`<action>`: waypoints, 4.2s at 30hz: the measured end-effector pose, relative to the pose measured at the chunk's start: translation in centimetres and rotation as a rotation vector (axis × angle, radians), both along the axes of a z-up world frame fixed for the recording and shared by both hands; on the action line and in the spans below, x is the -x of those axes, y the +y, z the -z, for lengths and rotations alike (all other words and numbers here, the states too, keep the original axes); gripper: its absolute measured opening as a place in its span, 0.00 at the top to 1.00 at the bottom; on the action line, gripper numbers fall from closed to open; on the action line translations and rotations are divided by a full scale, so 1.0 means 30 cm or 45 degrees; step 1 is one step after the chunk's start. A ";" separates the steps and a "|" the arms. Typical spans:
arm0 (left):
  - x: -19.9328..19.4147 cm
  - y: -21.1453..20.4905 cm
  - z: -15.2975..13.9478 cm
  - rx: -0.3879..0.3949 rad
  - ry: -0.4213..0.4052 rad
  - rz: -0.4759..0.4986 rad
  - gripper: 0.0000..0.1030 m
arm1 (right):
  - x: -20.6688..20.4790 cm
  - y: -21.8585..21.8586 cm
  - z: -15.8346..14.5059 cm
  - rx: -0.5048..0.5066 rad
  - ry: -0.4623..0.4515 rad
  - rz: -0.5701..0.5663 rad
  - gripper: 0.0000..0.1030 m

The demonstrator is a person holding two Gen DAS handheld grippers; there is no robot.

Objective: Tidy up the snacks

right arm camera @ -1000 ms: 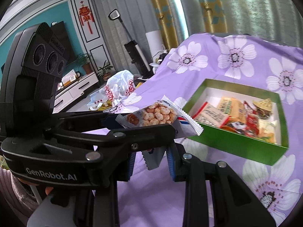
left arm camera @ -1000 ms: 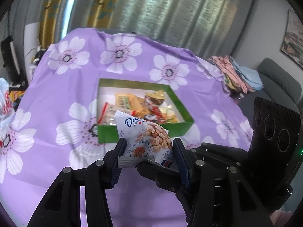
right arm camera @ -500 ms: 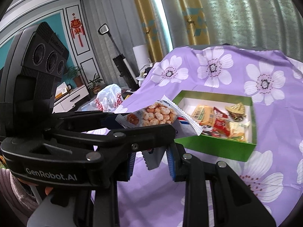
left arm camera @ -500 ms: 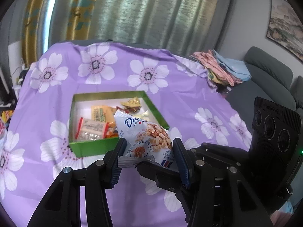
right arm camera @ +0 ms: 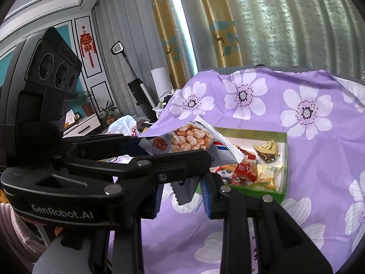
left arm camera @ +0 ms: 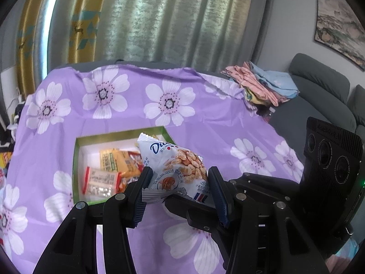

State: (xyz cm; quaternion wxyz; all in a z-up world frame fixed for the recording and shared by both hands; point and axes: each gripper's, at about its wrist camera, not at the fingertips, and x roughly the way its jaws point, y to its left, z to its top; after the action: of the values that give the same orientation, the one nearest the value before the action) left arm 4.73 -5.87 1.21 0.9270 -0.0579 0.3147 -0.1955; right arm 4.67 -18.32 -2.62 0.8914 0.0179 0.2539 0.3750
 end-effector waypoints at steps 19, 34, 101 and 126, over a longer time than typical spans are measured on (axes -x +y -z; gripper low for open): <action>-0.196 0.025 -0.006 0.000 -0.022 -0.020 0.51 | -0.183 0.026 -0.020 0.002 -0.028 0.017 0.72; -0.350 0.070 0.192 0.043 0.159 -0.044 0.51 | -0.336 0.083 0.144 0.077 0.128 0.009 0.72; -0.162 0.140 0.052 -0.245 0.118 -0.457 0.02 | -0.226 0.042 0.009 0.360 0.090 0.346 0.06; -0.081 0.145 -0.098 -0.278 0.033 -0.502 0.02 | -0.117 0.048 -0.193 0.364 -0.061 0.348 0.01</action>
State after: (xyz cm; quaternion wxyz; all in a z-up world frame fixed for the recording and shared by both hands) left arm 7.16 -1.51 4.17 0.9440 -0.0203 0.3284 0.0255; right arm 8.17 -16.89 3.17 0.9332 -0.0836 0.2784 0.2111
